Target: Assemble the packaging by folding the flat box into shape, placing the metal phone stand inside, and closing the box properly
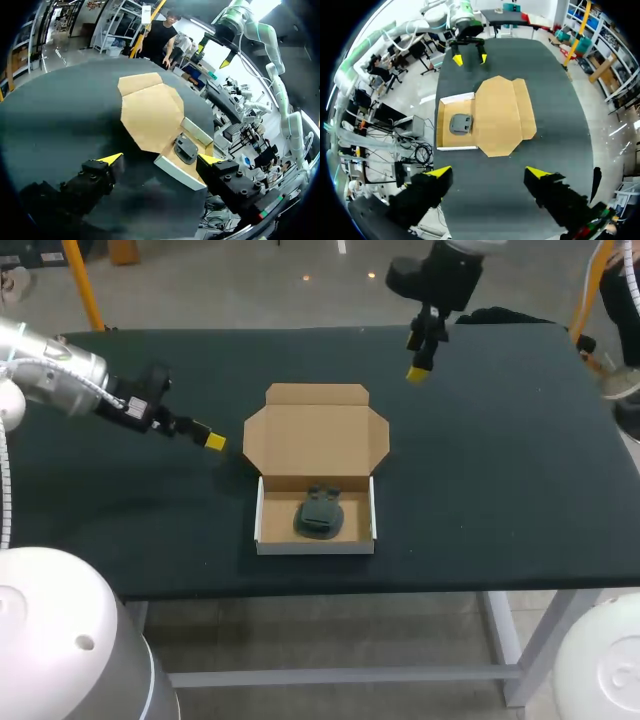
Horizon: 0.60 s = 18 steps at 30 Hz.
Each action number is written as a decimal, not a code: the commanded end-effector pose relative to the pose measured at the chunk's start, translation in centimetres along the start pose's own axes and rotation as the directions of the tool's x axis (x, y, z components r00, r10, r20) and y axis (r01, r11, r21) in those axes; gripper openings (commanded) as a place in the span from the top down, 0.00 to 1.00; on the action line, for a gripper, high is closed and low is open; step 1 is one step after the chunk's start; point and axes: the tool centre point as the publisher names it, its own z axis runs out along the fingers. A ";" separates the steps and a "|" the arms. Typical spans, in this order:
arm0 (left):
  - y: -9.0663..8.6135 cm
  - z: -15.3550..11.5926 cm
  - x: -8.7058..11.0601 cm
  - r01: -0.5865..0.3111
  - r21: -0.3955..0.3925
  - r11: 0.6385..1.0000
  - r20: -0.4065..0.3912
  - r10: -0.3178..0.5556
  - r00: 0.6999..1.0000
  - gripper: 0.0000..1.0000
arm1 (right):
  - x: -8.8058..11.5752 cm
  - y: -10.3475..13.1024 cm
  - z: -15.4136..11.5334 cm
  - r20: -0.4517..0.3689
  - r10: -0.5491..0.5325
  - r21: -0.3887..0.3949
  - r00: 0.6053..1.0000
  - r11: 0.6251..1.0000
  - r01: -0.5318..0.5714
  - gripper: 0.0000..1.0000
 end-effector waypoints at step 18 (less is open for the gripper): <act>-1.5 4.0 -4.6 -0.017 0.004 1.000 -0.105 0.017 0.994 0.01 | -0.4 0.9 -0.3 -0.019 -0.004 0.024 1.000 1.000 0.005 0.00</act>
